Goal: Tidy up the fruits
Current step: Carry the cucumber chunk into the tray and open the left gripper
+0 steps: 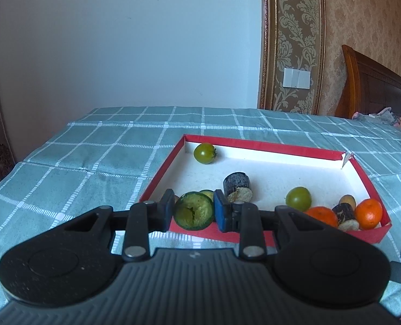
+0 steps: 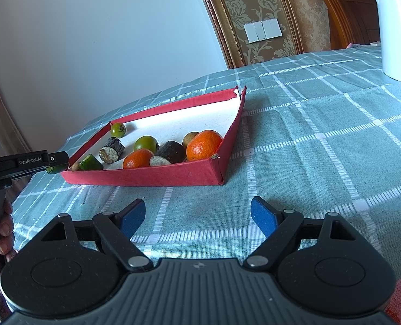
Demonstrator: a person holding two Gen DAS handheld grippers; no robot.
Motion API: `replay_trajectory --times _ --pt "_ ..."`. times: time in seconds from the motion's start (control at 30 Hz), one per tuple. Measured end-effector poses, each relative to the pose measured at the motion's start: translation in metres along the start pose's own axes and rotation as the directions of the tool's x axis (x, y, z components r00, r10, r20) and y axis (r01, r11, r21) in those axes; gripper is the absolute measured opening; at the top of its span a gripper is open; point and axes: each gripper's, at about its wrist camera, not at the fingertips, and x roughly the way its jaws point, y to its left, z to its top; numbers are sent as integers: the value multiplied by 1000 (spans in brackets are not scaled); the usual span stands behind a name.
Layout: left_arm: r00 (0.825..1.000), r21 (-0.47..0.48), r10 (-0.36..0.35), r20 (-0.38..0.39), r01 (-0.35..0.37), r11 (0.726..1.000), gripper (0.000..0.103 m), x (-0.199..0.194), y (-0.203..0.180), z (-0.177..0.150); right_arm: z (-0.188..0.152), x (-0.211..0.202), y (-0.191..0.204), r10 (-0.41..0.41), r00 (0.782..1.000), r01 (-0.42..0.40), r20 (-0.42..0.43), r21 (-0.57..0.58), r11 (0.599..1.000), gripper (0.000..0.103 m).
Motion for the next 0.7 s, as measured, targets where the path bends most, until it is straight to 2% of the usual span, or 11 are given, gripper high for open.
replay_trajectory --times 0.7 --pt "1000 -24 -6 13 7 1000 28 32 11 18 0 1 -1 0 1000 0 0 -1 1000 85"
